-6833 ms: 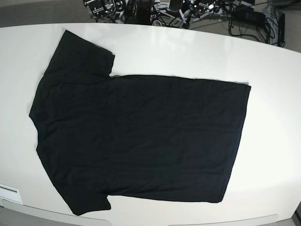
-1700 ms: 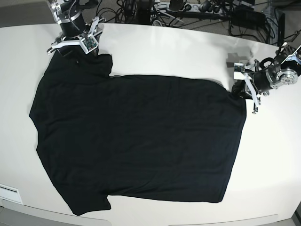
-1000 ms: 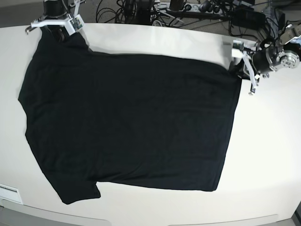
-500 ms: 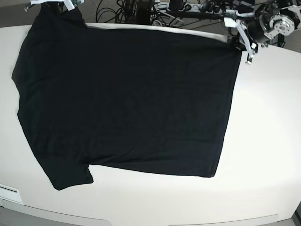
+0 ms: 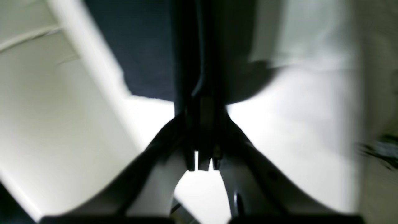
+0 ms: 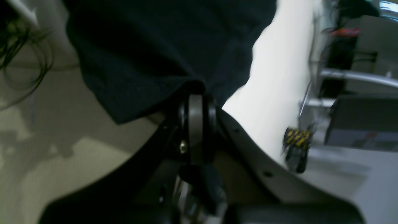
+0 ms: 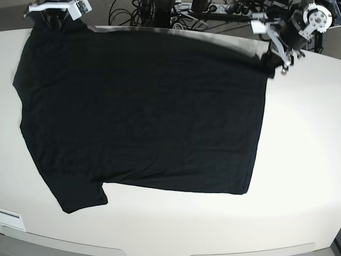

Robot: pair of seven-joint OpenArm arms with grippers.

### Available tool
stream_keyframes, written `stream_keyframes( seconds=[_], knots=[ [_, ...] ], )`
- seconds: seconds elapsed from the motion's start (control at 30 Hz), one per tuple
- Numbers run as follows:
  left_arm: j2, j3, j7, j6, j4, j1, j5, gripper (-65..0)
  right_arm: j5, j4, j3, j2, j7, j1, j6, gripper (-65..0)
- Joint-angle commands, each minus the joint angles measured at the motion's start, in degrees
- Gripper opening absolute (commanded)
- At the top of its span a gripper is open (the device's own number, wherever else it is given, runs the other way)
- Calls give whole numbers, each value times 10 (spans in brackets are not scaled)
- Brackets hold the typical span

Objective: Fold the T-shirt properly
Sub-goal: 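Pull the grasped collar-edge corners away from the hem to straighten the shirt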

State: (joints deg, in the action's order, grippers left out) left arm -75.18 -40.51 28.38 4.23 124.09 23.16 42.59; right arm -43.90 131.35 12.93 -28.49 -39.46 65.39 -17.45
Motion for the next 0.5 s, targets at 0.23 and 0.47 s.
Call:
stream_keyframes(
  seconds=[0.23,0.47],
  knots=[
    [25,119,-46,45,24,-2,-67,-650,4,37,-2,-54,39,-93,-14,-650],
    [68,130,-111,14,21,-2,-125,-650,165,35,-2,-76,94,-196,75,-650]
  ],
)
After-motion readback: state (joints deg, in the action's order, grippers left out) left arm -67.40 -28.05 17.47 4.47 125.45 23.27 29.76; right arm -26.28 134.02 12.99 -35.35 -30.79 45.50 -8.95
